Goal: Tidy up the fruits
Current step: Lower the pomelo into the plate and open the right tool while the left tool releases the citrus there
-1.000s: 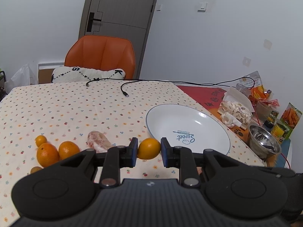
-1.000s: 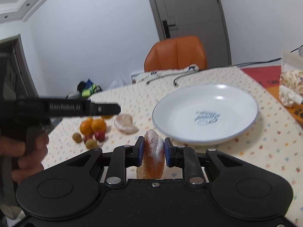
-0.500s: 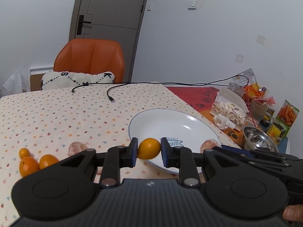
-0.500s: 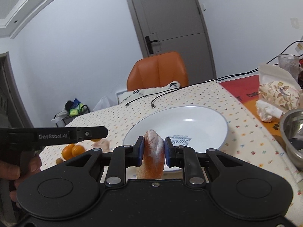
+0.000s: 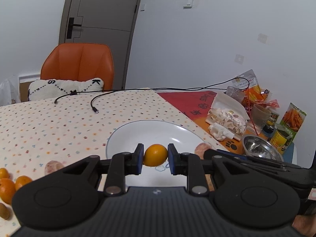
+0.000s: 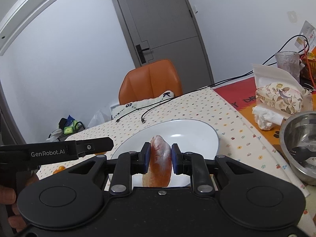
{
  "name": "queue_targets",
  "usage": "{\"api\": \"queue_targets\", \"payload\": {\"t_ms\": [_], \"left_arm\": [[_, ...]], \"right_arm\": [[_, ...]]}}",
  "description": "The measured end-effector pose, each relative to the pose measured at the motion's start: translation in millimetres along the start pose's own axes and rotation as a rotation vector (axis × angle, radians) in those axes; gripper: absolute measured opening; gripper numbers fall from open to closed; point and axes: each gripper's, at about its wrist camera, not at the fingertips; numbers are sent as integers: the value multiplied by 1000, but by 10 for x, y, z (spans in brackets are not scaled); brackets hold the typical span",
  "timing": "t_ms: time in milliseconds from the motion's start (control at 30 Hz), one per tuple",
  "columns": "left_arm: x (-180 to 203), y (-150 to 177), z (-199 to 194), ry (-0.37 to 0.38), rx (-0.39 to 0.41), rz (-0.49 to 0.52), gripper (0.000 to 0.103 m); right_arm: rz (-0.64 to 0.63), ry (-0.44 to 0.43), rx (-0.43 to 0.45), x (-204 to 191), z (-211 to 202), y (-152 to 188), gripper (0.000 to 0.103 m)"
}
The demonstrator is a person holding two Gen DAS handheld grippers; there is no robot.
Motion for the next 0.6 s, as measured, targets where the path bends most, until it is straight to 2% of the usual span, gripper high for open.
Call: {"api": "queue_targets", "payload": {"t_ms": [133, 267, 367, 400, 433, 567, 600], "left_arm": [[-7, -11, 20, -6, 13, -19, 30], [-62, 4, 13, -25, 0, -26, 40], [-130, 21, -26, -40, 3, -39, 49], [-156, 24, -47, -45, 6, -44, 51], [-181, 24, -70, -51, 9, -48, 56], [-275, 39, -154, -84, 25, -63, 71], [-304, 45, -178, -92, 31, -69, 73]], "right_arm": [[1, 8, 16, 3, 47, -44, 21], [10, 23, 31, 14, 95, -74, 21], [29, 49, 61, 39, 92, -83, 37], [28, 60, 71, 36, 76, -81, 53], [28, 65, 86, 39, 49, -77, 62], [33, 58, 100, 24, -32, -74, 66], [33, 58, 100, 17, -48, -70, 71]]}}
Point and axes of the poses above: each gripper's, at about its wrist camera, not at the fingertips, and z roughly the way its jaws point, x to its right, y to its underside
